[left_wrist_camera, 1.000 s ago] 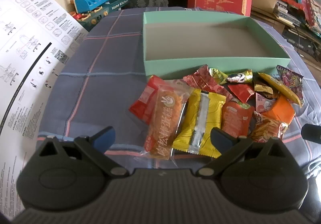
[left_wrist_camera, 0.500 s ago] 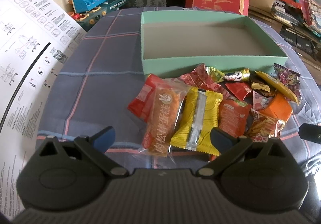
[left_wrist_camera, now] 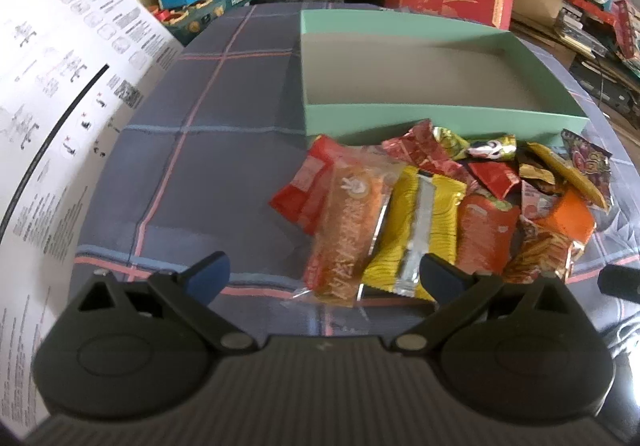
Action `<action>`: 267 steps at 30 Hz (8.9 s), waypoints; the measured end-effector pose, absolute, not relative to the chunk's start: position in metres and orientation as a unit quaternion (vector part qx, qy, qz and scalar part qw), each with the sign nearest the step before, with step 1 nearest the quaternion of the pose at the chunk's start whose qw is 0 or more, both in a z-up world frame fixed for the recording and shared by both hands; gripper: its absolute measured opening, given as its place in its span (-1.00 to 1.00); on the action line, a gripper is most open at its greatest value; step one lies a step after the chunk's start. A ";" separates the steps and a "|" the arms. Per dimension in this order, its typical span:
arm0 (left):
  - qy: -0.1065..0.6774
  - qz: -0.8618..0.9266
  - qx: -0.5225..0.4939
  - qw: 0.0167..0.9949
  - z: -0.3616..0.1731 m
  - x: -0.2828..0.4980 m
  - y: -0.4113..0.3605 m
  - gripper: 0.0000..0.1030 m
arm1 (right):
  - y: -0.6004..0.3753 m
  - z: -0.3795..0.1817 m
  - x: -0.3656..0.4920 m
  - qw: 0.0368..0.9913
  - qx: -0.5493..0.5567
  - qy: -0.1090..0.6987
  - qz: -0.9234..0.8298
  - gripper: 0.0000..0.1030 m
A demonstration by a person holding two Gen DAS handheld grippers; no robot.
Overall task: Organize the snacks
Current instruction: 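Move both tools toward the snack pile beside the mint-green box, then grasp the orange cake packet with the left tool while the right tool grasps an orange chip bag, then lower both held snacks into the mint-green box and open both tools, then withdraw both tools from the box back over the snack pile, then grasp the yellow silver-striped bar with the left tool while the right tool grasps a red packet, then carry both snacks into the mint-green box and open both tools, then move both tools back over the snack pile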
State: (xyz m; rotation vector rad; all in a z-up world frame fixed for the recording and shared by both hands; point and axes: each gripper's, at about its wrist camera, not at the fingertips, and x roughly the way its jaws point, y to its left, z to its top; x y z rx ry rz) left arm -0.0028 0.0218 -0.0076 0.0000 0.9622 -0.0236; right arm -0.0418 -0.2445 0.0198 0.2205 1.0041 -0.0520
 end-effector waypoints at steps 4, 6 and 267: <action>0.467 -0.007 0.001 0.884 -0.012 0.006 0.029 1.00 | -0.238 0.012 -0.034 0.862 0.110 0.495 -0.004 1.00; 0.467 -0.006 0.002 0.884 -0.014 0.014 0.033 1.00 | -0.235 0.009 -0.028 0.859 0.111 0.500 0.001 1.00; 0.473 -0.245 0.126 0.837 -0.043 0.052 -0.198 1.00 | -0.406 0.008 -0.013 0.888 0.215 0.405 -0.030 0.81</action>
